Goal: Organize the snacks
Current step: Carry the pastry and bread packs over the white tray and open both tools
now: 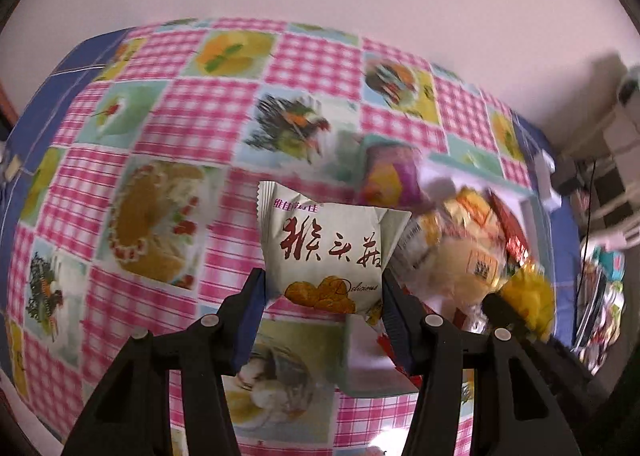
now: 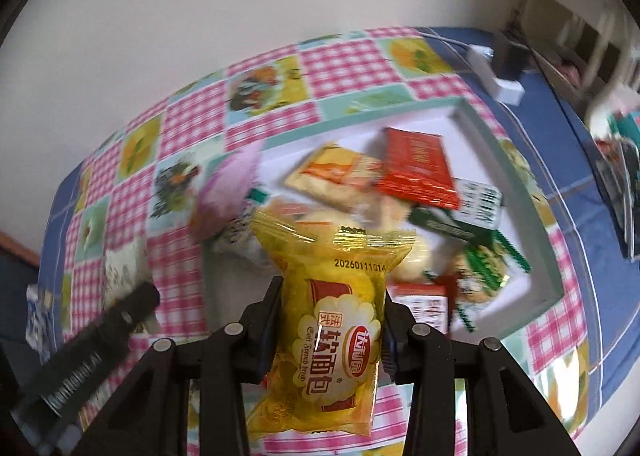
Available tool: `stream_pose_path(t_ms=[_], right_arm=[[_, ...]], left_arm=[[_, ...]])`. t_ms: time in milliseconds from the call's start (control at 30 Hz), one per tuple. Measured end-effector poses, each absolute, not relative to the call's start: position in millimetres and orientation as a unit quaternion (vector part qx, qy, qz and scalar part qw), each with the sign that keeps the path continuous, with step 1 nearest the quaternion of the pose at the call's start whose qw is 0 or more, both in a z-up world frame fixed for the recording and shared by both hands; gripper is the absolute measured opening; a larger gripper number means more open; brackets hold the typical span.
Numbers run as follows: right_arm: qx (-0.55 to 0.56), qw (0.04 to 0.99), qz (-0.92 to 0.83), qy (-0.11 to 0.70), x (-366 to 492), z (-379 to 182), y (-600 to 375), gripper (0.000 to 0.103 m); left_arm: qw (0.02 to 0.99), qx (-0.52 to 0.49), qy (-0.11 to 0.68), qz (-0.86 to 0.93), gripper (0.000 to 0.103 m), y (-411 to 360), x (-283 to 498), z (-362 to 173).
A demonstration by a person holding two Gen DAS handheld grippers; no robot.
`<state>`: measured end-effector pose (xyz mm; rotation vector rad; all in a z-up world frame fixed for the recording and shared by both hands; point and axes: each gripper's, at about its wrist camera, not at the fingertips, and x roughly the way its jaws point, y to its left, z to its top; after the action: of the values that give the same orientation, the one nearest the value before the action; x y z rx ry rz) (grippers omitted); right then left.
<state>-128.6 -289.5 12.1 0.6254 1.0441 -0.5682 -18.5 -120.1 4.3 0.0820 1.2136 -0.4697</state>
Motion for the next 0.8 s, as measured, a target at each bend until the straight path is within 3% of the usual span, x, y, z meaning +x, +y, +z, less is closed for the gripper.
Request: stream_pose_path(t_ms=[800], right_arm=[[0.353,0.739,-0.315,0.480,-162,-13,-337,0.044]], left_arm=[[0.770,0.117,0.550,-0.301,0.057,-187,-55,-17]])
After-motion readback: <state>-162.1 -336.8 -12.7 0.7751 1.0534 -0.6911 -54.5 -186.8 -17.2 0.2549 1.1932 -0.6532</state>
